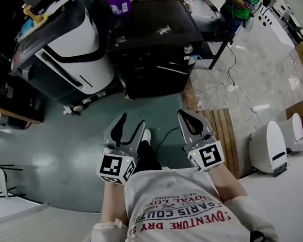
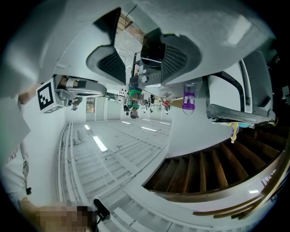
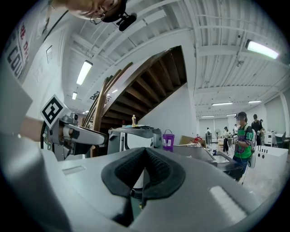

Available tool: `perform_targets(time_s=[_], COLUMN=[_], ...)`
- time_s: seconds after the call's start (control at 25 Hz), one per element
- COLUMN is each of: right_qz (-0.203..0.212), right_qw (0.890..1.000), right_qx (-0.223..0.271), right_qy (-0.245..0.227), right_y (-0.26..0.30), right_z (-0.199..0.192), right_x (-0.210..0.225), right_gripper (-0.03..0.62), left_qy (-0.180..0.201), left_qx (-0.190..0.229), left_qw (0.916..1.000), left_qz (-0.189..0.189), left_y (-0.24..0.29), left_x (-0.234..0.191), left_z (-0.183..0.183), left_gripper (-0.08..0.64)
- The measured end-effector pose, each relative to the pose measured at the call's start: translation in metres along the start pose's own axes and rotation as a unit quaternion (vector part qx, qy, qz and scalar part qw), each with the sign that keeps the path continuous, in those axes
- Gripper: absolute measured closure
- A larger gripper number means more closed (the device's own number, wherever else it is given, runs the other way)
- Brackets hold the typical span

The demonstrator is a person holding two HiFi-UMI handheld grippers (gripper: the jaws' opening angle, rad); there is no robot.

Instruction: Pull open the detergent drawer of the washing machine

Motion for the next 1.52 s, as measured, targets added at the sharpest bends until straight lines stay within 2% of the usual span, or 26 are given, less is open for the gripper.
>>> perform_targets(time_s=[0.64, 0.84, 1.08, 1.28, 1.4, 1.52], right_qz=[-0.038, -0.046, -0.041, -0.020, -0.004, 0.030], right_qw=[0.997, 0.996, 0.995, 0.996, 0.995, 0.995], right_qx=[-0.059, -0.069, -0.084, -0.089, -0.093, -0.095], right_qy=[0.013, 0.021, 0.027, 0.015, 0.020, 0.010], right_y=[0.229, 0.285, 0.324, 0.346, 0.351, 0.359], right_z=[-0.026, -0.036, -0.055, -0.077, -0.096, -0.112], right_x=[0.080, 0.096, 0.113, 0.130, 0.138, 0.140], right_gripper=[0.591, 0.591, 0.591, 0.591, 0.591, 0.591], left_qy=[-0.039, -0.052, -0.098, -0.124, -0.142, -0.167], left_qx=[-0.031, -0.049, -0.062, -0.073, -0.071, -0.065], left_qw=[0.9979, 0.9958, 0.9915, 0.9889, 0.9871, 0.9838], left_qz=[-0.042, -0.058, -0.058, -0.038, -0.023, -0.009], left_y=[0.174, 0.214, 0.245, 0.274, 0.286, 0.298], left_x=[-0.190, -0.233, -0.261, -0.272, -0.271, -0.271], left_z=[0.018, 0.011, -0.015, -0.044, -0.069, -0.100], left_gripper=[0.321, 0.321, 0.321, 0.321, 0.321, 0.321])
Point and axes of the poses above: the fingertips, and each gripper's own axes: y forward along the fingers, x to its right, z out of its top, the point moved 6 cm from there along -y, backward along the fingers, and after that the axes turned 1 degree about -y, right-handed, at the moved point
